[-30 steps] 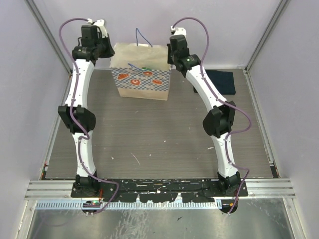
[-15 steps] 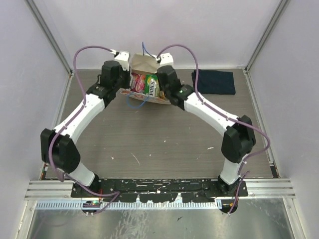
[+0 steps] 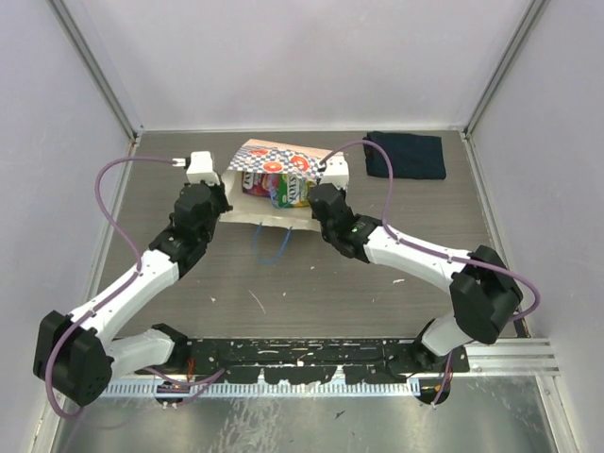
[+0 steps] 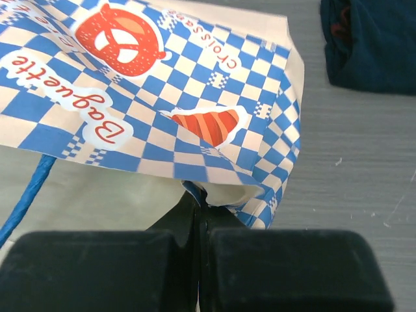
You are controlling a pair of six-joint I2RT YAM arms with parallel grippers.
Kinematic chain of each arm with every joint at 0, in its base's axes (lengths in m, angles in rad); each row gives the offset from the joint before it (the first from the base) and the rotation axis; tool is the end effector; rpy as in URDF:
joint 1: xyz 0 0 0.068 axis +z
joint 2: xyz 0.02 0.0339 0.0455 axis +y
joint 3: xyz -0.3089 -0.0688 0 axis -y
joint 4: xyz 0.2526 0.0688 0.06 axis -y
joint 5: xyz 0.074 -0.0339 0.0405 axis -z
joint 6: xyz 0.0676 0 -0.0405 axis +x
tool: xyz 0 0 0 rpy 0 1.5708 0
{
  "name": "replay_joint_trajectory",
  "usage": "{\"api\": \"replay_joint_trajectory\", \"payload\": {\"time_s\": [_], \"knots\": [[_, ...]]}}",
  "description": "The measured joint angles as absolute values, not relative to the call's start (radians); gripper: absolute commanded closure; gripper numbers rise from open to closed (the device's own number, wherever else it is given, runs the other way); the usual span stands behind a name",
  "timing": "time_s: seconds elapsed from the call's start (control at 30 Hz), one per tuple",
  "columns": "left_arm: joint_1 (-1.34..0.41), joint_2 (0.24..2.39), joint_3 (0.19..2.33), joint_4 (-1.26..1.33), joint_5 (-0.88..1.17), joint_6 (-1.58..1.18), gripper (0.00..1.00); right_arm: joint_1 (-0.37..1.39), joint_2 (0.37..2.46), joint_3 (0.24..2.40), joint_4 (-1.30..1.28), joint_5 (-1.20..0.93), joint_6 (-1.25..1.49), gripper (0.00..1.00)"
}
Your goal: Take the snacks out of the paper bag
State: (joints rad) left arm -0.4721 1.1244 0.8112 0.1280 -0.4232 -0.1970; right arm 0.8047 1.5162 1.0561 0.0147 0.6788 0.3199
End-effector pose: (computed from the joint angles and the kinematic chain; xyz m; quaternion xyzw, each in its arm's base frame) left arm 0.2609 -0.1020 0.3464 -0.0297 0.7636 -0.0524 0.6429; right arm 0.2874 0.2375 0.3090 -0.0190 0.8169 0.0300 0.5757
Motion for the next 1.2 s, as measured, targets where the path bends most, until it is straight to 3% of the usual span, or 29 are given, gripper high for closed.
{"api": "replay_joint_trajectory", "payload": {"time_s": [0.33, 0.63, 1.1, 1.2], "knots": [[-0.512, 1.173, 0.715, 0.165, -0.45, -0.3, 1.0, 0.807, 1.528, 0.893, 0.078, 0.759, 0.42, 0.99], [-0.532, 1.293, 0.702, 0.208, -0.448, -0.327, 1.0, 0.776, 1.666, 0.901, 0.108, 0.781, 0.427, 0.99], [-0.595, 1.518, 0.809, 0.303, -0.434, -0.361, 1.0, 0.526, 1.735, 0.997, 0.131, 0.514, 0.386, 0.99], [-0.599, 1.532, 0.823, 0.31, -0.433, -0.359, 0.86, 0.505, 1.736, 1.003, 0.138, 0.47, 0.372, 0.99]]}}
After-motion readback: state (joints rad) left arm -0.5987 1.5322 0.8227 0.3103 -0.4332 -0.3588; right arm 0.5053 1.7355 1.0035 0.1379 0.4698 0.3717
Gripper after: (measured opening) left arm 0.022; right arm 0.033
